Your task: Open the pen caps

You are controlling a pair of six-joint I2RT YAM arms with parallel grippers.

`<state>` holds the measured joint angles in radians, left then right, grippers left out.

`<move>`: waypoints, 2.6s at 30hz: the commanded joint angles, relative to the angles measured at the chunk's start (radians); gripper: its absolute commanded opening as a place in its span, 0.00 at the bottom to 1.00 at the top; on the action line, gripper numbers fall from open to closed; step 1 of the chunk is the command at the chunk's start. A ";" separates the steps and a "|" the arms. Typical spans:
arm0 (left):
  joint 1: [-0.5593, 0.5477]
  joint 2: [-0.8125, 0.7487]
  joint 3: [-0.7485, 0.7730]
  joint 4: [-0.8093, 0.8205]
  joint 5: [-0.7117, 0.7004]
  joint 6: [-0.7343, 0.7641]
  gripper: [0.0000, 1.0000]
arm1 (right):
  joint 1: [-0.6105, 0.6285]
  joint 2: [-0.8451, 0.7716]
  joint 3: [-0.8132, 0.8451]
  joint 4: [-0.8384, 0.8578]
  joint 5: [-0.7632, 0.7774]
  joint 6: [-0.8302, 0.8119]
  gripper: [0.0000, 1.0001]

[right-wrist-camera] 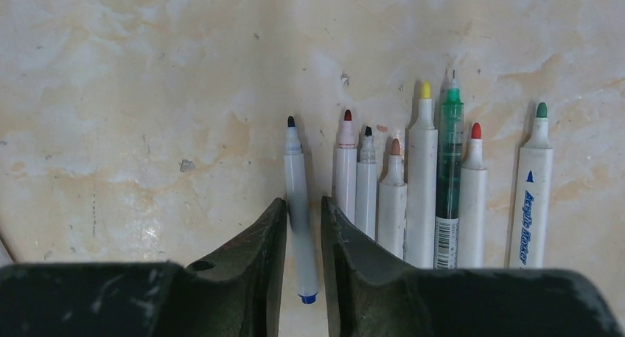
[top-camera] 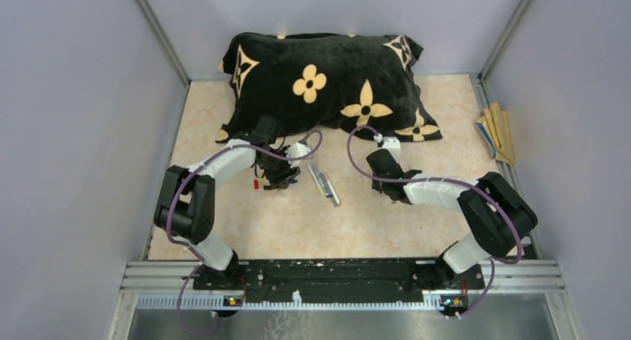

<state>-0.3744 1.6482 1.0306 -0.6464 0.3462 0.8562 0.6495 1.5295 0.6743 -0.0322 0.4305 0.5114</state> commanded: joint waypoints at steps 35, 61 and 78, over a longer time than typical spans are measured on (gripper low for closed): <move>0.387 -0.284 0.341 -0.094 0.184 -0.216 0.99 | 0.266 0.228 0.308 0.045 -0.213 -0.077 0.20; 0.395 -0.297 0.330 -0.154 0.360 -0.176 0.99 | 0.268 0.209 0.164 0.012 -0.060 -0.091 0.23; 0.307 -0.421 0.064 -0.340 0.529 0.441 0.98 | 0.135 -0.095 0.312 -0.112 -0.572 -0.063 0.00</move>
<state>-0.0036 1.3056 1.1370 -0.9138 0.8192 1.0271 0.8024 1.4612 0.8829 -0.0864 0.0975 0.4397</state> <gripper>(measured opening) 0.987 0.034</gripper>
